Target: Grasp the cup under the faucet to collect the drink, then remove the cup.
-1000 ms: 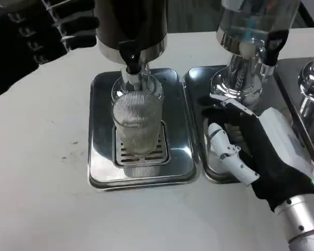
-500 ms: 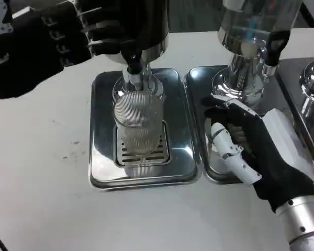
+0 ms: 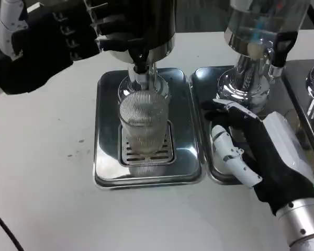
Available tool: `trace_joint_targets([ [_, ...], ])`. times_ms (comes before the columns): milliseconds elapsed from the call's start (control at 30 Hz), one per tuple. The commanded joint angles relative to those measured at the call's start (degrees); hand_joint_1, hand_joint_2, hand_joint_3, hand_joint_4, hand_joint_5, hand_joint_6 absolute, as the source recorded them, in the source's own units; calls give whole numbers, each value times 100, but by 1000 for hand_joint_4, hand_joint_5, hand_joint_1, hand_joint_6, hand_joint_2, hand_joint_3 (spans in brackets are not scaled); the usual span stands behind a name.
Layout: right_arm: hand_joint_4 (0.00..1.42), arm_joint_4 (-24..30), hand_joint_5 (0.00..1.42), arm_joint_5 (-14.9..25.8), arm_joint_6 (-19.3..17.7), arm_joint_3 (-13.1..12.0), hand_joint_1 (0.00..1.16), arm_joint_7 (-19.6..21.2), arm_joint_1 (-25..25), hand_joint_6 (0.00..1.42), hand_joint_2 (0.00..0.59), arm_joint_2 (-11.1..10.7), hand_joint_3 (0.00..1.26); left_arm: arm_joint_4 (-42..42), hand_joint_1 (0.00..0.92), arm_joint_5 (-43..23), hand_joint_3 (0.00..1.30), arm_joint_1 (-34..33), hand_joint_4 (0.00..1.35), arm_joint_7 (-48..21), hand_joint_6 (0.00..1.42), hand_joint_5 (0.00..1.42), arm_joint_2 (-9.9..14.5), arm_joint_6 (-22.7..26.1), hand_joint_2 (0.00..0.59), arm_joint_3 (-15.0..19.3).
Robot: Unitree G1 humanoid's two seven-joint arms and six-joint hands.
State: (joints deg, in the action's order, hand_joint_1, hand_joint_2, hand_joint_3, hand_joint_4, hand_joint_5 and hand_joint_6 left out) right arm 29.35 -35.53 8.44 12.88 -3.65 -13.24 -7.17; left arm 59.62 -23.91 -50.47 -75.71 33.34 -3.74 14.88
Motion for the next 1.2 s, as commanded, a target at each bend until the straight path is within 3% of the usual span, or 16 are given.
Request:
trace_joint_targets([
  [33,332,7,340,32,42,-24,87,70,-64,247,490,21,311,6,0,-2,232,-169,122,-223,150,156,-74,155,17,15],
  [367,332,-42,340,65,21,-32,87,65,-39,247,490,24,311,-232,0,-83,233,-107,138,-592,167,180,104,522,26,141],
  [733,332,-119,340,124,-6,-37,87,76,44,247,490,-9,311,-316,0,-58,233,-3,146,-671,180,185,256,559,25,233],
  [1200,332,-153,340,142,-13,-68,73,105,52,247,494,-13,312,-261,0,-108,233,-152,150,-592,183,192,112,564,24,283],
])
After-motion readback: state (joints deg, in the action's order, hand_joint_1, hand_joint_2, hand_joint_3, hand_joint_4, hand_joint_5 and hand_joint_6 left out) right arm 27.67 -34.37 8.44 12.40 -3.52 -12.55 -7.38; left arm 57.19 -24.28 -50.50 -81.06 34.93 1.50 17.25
